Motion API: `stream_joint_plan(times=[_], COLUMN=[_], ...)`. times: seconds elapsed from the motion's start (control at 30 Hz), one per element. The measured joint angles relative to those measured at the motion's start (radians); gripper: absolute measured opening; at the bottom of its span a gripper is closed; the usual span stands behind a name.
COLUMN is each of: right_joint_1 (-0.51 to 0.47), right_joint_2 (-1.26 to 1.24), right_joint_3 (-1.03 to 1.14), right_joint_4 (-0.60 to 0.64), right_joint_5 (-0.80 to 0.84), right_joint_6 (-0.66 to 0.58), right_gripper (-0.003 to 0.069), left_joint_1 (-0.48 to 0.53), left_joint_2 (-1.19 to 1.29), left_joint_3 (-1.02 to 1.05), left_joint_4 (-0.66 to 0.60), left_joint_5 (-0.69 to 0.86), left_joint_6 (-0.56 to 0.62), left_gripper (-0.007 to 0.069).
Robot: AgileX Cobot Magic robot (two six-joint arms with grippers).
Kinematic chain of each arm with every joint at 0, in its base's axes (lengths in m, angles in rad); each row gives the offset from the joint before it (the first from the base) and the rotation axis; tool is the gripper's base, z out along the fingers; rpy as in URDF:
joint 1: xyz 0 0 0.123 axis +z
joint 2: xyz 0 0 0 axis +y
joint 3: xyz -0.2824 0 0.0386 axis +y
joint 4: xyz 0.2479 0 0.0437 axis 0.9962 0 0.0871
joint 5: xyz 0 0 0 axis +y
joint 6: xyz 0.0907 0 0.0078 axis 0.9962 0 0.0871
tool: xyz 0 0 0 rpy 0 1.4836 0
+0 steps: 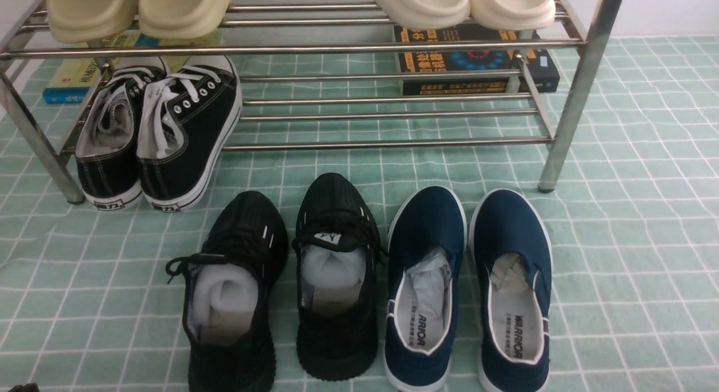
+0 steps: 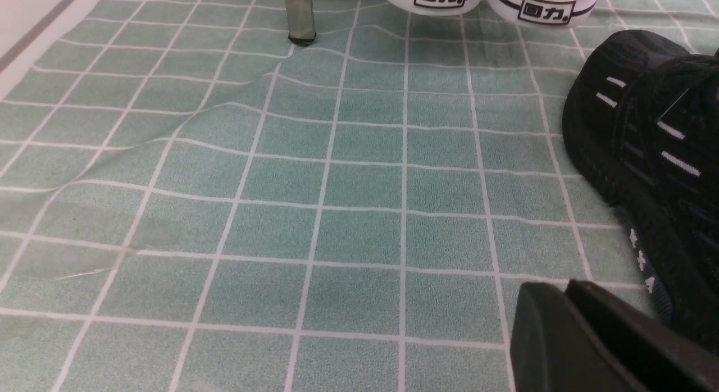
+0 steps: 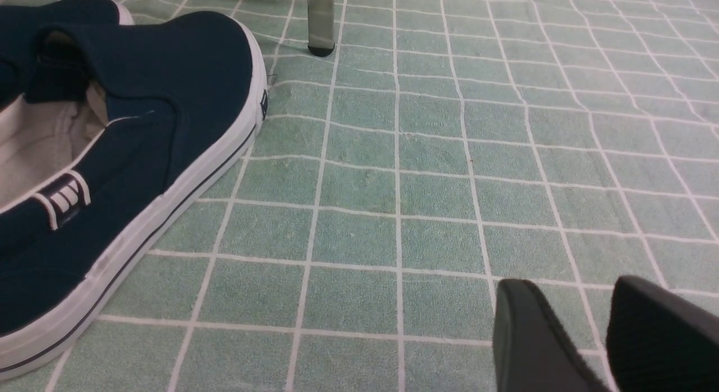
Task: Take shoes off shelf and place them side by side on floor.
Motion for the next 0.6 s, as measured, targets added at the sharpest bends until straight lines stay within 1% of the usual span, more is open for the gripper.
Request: stream_joint_plan(times=[0.6], right_joint_1=[0.000], right_joint_2=[0.000], right_joint_3=[0.000], right_joint_4=[0.000], right_joint_5=[0.000], right_joint_6=[0.000], right_gripper=[0.0237], left_joint_1=[0.000], left_joint_2=[0.000], left_joint_3=[0.000], left_joint_4=[0.025], left_joint_5=[0.000], left_joint_6=[0.000], left_gripper=[0.0081])
